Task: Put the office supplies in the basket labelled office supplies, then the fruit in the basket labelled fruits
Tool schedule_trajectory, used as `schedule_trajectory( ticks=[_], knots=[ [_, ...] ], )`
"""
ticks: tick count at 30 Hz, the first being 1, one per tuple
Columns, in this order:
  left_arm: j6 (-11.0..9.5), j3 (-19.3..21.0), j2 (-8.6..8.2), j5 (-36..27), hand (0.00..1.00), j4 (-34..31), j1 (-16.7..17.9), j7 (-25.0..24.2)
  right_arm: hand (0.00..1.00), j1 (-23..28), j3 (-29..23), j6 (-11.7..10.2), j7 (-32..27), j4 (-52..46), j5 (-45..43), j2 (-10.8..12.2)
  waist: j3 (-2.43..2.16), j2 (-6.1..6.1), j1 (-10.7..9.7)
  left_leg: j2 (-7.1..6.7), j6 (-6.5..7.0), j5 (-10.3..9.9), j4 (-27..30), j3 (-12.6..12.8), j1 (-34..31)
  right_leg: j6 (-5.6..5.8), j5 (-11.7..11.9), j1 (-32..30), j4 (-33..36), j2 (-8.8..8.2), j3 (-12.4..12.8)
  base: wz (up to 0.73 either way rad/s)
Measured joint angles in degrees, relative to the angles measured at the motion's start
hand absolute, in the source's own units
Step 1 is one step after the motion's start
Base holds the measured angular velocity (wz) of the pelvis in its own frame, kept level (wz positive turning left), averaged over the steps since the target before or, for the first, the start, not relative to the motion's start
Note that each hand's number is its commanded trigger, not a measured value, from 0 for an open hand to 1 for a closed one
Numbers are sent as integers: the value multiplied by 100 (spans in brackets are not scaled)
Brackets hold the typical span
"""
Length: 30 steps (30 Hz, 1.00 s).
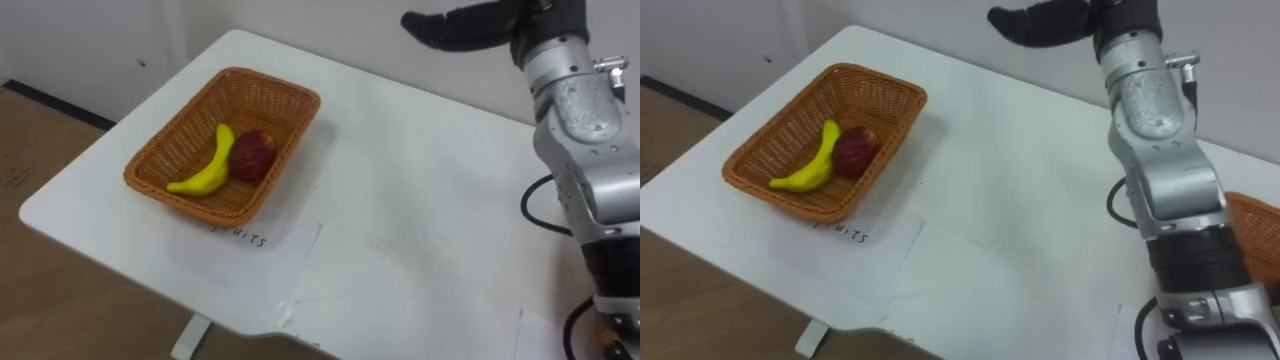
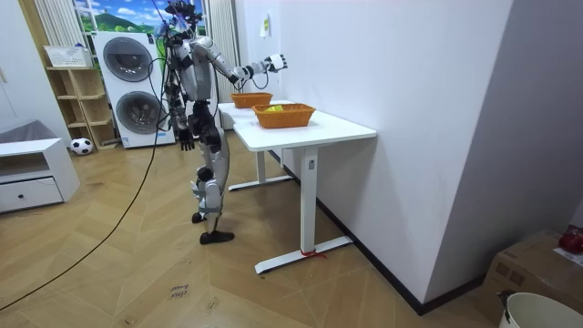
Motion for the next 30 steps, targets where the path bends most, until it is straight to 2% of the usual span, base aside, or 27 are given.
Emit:
schedule_trajectory(
  ticks=[1,2,4,6,9,11,14,17,19,24,28,30],
  knots=[
    [-16,0,-4,-3,0,2,-36,16,0,33,-65,0,-68,1,90,-62,0,33,-14,35,-3,-2,-38,108,68,-21,15,-7,0,26,84,-39],
    [-26,7,-13,-10,0,6,-40,18,0,84,-113,0,-117,-4,175,-140,-44,34,-61,56,-4,-2,-69,198,96,-30,20,-34,-1,42,156,-42],
    [-33,26,-41,-18,0,17,-95,18,0,194,-267,-3,-210,-11,198,-205,-45,74,-209,66,-4,-1,-117,255,160,-36,25,-20,0,49,189,-19],
    [-39,36,-42,-119,0,17,-110,18,0,367,-424,-5,-328,-17,179,-223,-70,88,-328,77,-4,-1,-138,323,189,-36,25,-43,4,58,259,-21],
    [-85,89,-40,-215,0,19,-121,19,0,550,-699,-4,-456,-15,234,-241,-64,89,-514,117,-6,-1,-205,504,254,-54,37,-120,12,100,450,-29],
    [-226,101,-38,-217,0,19,-120,112,0,757,-1022,-51,-586,-25,458,-327,-70,39,-708,136,-11,-4,-215,556,253,-62,43,-141,6,117,483,-11],
    [-363,102,-39,-213,0,24,-119,143,0,863,-1349,-56,-865,-27,642,-467,-70,13,-818,144,-12,-5,-217,706,251,-63,43,-221,11,125,607,-20],
    [-395,120,-39,-208,0,21,-113,238,0,943,-1657,-121,-1041,-26,624,-580,-68,-6,-973,154,-13,-6,-225,877,268,-67,47,-243,7,141,729,-21],
    [-401,147,-38,-211,0,-2,-114,283,0,1084,-1867,-193,-1138,-28,624,-607,-79,-27,-1042,157,-14,-6,-224,893,271,-67,47,-241,7,145,748,-9],
    [-452,184,-37,-323,0,-129,-94,380,0,1580,-2263,-229,-1451,-61,621,-632,-66,-29,-1136,205,-56,-34,-268,974,266,-88,60,-315,8,203,834,-9],
    [-479,215,-47,-331,0,-110,-54,386,0,2179,-2496,-236,-1658,-58,822,-621,-38,16,-1248,256,-83,-52,-321,997,266,-105,70,-335,-5,251,815,0],
    [-480,215,-85,-331,0,-97,-35,387,0,2420,-2700,-236,-1756,-55,1048,-618,-54,56,-1256,256,-84,-53,-330,1018,254,-105,71,-383,6,252,825,-7]
  ],
)
